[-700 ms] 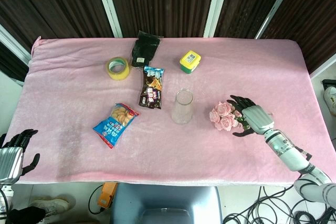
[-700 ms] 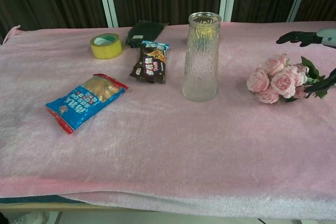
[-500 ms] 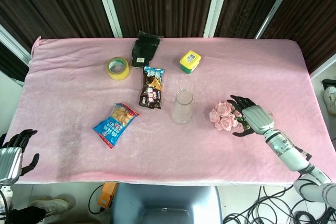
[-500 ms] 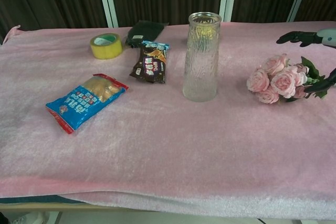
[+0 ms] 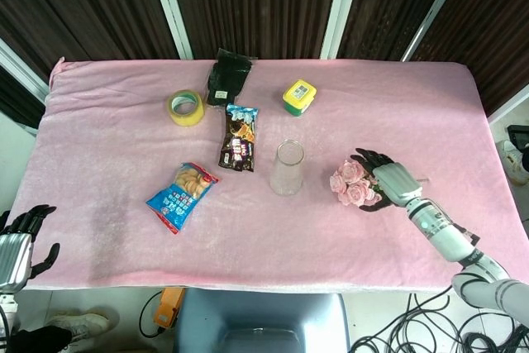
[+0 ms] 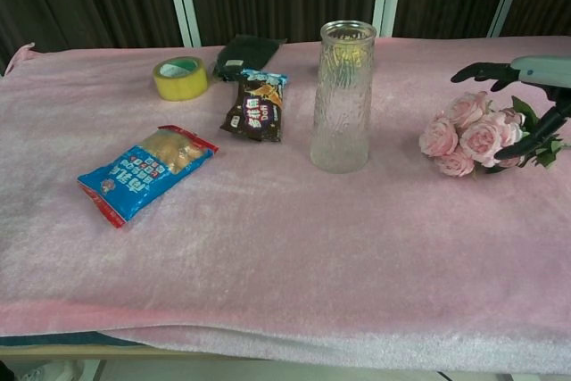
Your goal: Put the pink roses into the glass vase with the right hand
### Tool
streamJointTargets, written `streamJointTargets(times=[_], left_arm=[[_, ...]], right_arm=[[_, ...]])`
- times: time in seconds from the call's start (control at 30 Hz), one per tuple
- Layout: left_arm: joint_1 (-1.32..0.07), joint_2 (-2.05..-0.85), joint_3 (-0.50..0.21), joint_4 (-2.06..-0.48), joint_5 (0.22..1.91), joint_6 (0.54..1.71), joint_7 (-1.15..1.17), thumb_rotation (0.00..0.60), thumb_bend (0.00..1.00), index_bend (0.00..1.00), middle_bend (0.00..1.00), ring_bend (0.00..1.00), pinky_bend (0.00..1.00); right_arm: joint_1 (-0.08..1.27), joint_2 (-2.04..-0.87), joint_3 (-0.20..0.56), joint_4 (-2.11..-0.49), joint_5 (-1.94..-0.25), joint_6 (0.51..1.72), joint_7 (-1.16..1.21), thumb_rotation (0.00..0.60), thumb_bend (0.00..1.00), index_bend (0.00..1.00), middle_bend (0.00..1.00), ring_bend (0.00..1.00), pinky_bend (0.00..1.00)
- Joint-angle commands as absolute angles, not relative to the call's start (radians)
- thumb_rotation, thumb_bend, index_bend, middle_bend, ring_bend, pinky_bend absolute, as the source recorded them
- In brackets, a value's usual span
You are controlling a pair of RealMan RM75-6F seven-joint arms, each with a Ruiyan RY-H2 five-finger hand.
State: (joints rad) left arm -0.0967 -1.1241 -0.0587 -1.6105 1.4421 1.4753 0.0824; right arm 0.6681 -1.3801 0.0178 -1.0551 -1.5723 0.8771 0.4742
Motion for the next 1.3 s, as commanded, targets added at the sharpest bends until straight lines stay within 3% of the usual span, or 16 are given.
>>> streamJointTargets(times=[0.03,0.17,0.33,0.57,0.67,0.83,0.93,1.07,1.3], left_arm=[[-0.094,-1.123,-0.062,-1.607,1.439,1.479,0.071,0.600,0.35,0.22,0.20,0.23,0.44],[-0.093,-1.117,-0.064,-1.603,1.429,1.472,0.055,0.600,0.35,0.22,0.20,0.23,0.44],[-0.087,-1.112,-0.067,-1.601,1.429,1.480,0.034,0.600,0.35,0.22,0.20,0.23,0.44],[-0.081,-1.107,-0.069,-1.600,1.426,1.486,0.014,0.600,0.35,0.22,0.20,0.23,0.44],[-0.082,-1.106,-0.068,-1.600,1.429,1.483,0.012,0.600,0.35,0.22,0.20,0.23,0.44],[-0.081,-1.106,-0.069,-1.600,1.433,1.488,0.010,0.600,0.35,0.22,0.20,0.23,0.44],[-0.081,-1.105,-0.070,-1.599,1.429,1.485,0.006,0.600,0.35,0.22,0.20,0.23,0.44],[-0.081,-1.104,-0.071,-1.599,1.428,1.483,0.001,0.600,0.35,0.22,0.20,0.23,0.44],[-0.079,-1.102,-0.068,-1.599,1.438,1.488,-0.005,0.600,0.35,0.22,0.20,0.23,0.44]], right_arm=[[0.711,-1.413,0.032,-1.035,-1.549,0.817,0.462,0.600,0.04,0.00,0.05,0.04,0.28],[0.739,-1.437,0.047,-1.028,-1.527,0.781,0.440,0.600,0.04,0.02,0.14,0.13,0.37],[0.768,-1.459,0.049,-1.030,-1.500,0.721,0.374,0.600,0.04,0.13,0.23,0.23,0.50],[0.776,-1.436,0.041,-1.093,-1.435,0.661,0.138,0.600,0.04,0.17,0.24,0.26,0.53],[0.772,-1.424,0.051,-1.131,-1.386,0.649,0.064,0.600,0.05,0.31,0.34,0.37,0.64],[0.763,-1.428,0.061,-1.158,-1.333,0.666,-0.033,0.600,0.10,0.67,0.60,0.60,0.91],[0.746,-1.442,0.063,-1.159,-1.322,0.712,-0.082,0.600,0.10,0.85,0.72,0.70,1.00],[0.720,-1.440,0.069,-1.180,-1.310,0.771,-0.118,0.600,0.10,0.91,0.76,0.75,1.00],[0.645,-1.410,0.122,-1.228,-1.279,0.953,-0.138,0.600,0.13,0.91,0.76,0.76,1.00]])
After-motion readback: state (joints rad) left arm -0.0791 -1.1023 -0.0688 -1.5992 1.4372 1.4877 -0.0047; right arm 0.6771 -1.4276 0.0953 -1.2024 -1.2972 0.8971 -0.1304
